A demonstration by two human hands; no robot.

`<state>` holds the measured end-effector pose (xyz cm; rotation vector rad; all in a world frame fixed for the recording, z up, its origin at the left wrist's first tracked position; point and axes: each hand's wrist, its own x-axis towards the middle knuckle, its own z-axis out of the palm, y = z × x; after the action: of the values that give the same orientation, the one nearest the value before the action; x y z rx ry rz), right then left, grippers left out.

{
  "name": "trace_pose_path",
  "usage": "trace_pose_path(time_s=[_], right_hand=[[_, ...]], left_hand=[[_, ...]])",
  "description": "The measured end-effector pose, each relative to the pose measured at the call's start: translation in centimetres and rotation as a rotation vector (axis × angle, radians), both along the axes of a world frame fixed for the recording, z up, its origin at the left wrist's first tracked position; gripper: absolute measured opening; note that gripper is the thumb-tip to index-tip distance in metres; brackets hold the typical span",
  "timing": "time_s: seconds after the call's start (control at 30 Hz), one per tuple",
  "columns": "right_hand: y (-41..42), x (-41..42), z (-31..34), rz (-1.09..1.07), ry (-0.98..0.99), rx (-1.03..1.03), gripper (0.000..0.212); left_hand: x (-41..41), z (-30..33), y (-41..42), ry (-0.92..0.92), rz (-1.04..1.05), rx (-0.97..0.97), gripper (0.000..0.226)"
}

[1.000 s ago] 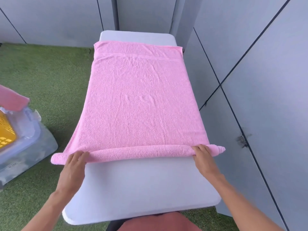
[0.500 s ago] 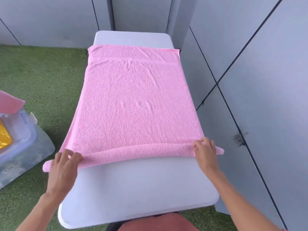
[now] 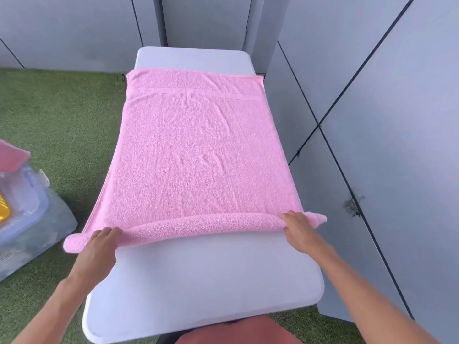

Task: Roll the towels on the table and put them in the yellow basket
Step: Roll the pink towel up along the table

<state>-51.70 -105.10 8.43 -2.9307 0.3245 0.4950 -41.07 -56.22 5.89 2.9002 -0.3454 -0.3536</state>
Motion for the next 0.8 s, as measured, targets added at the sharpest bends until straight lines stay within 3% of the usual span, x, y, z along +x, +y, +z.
trace_pose_path(time_s=[0.13,0.2,0.27,0.3,0.37,0.47,0.57,0.63,0.8], right_hand=[[-1.2,0.9,2.0,-0.157,0.344,0.198,0.03],[-1.4,1.4,1.8,-0.282,0.287,0.327,0.037],[-1.0,1.4,1.2,-0.401,0.022,0.431,0.04],[-0.6,1.1,0.8,-0.416,-0.153,0.404,0.038],[0.1,0.2,-0.4,-0.356,-0.392,0.16,0.03],[1.5,-1.4,-2.1,-0.213,-0.393,-0.116,0.031],[2.4,-2.4,-2.8,-0.114,-0.365,-0.107,0.049],[2.3,-2.0,-2.9,-0.088,-0.351,-0.106,0.056],[1.4,0.0,-1.8,-0.114,-0.226,-0.071,0.031]], left_hand=[[2.0,1.4,1.0,0.377,-0.015,-0.029,0.035],[2.4,1.6,0.9,0.344,0.055,-0.194,0.033],[1.8,1.6,0.8,0.138,0.149,-0.304,0.029],[1.2,1.5,0.8,0.015,0.162,-0.299,0.025],[-0.8,1.2,0.5,-0.218,0.104,-0.18,0.018],[-3.8,0.5,-0.2,-0.397,-0.018,-0.086,0.02],[-4.6,-1.1,-0.2,-0.354,-0.135,-0.094,0.045],[-3.5,-1.3,0.0,-0.242,-0.097,-0.11,0.058],[1.2,0.2,0.0,-0.037,-0.034,-0.067,0.051]])
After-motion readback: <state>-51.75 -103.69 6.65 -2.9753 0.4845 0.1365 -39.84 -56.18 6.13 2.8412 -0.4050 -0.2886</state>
